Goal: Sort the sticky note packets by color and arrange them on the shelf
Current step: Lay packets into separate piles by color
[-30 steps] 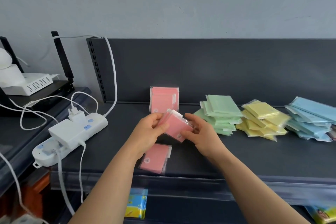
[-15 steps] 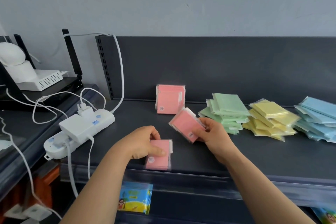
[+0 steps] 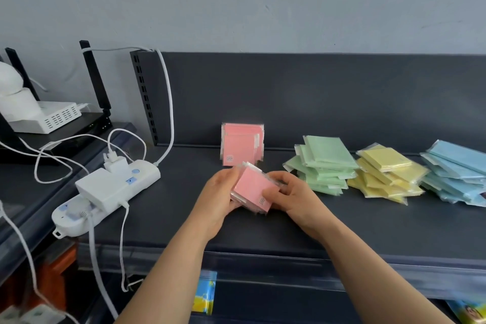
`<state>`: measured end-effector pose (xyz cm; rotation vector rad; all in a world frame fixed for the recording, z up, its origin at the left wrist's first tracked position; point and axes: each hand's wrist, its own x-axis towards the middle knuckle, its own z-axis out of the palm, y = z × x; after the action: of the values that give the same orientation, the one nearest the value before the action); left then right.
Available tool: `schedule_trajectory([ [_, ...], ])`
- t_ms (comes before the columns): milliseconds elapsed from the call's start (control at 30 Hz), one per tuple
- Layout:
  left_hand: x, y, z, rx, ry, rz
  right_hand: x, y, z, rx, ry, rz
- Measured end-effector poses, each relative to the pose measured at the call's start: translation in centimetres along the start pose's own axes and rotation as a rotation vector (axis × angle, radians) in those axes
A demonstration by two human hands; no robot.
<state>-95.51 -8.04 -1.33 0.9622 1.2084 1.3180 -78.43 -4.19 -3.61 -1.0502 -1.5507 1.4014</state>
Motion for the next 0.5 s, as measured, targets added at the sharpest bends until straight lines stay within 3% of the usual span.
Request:
schedule_trajectory([
  [100, 0.6, -0.6, -0.8, 0.286, -0.043, 0.103, 0.6, -0.2, 0.3, -0.062, 0.071, -0.036],
  [200, 1.5, -0.2, -2.0, 0.557, 0.018, 0.226, 1.8, -1.2, 0.6, -0.251, 0.121, -0.181],
  [367, 3.7, -1.3, -3.2, 1.017, 0.096, 0.196, 3.1, -0.6, 2.1, -0.394, 0.100, -0.154],
  [500, 4.9, -1.5, -3.6, 1.041, 0.054, 0.157, 3.9, -0.1, 2.1, -0.371, 0.114, -0.063],
])
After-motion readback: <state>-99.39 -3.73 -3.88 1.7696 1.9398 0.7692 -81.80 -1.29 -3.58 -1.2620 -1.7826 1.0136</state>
